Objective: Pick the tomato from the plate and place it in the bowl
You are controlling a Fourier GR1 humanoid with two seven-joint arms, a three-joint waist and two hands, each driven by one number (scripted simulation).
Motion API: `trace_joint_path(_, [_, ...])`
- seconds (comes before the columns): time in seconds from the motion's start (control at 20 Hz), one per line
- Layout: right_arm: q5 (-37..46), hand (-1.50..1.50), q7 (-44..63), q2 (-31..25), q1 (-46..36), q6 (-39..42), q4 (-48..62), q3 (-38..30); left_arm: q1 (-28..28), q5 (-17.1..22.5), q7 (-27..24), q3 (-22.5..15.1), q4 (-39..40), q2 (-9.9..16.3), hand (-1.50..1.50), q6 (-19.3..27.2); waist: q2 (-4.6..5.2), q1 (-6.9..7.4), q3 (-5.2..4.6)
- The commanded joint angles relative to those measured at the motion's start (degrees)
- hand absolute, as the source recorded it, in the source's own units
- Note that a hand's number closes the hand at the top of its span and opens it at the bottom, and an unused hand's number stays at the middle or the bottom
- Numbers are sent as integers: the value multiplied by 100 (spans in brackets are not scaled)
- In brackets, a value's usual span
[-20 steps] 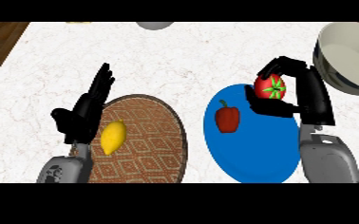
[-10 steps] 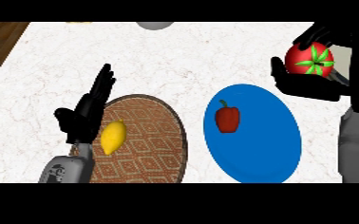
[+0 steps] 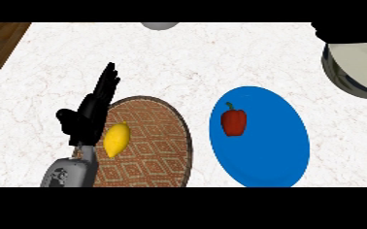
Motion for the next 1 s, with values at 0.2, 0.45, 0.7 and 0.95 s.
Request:
trace_joint_path(0.2, [100,150,-419,-846,-481,197,1487,-414,-47,76,-292,218,307,101,0,-116,21,5,0])
trace_joint_path(0.45, [551,150,-1006,-1531,-503,244,2561,-394,28,-36,-152,42,106,-63,0,21,30,49,3])
trace_joint_path(0.7, [873,150,-2031,-1624,-83,-682,3708,-535,-80,-55,118,-3,-63,33,0,-86,38,66,8])
trace_joint_path(0.95, [1037,150,-2659,-1792,-437,-1377,5168,-745,89,-23,-202,47,83,65,0,-191,45,105,7])
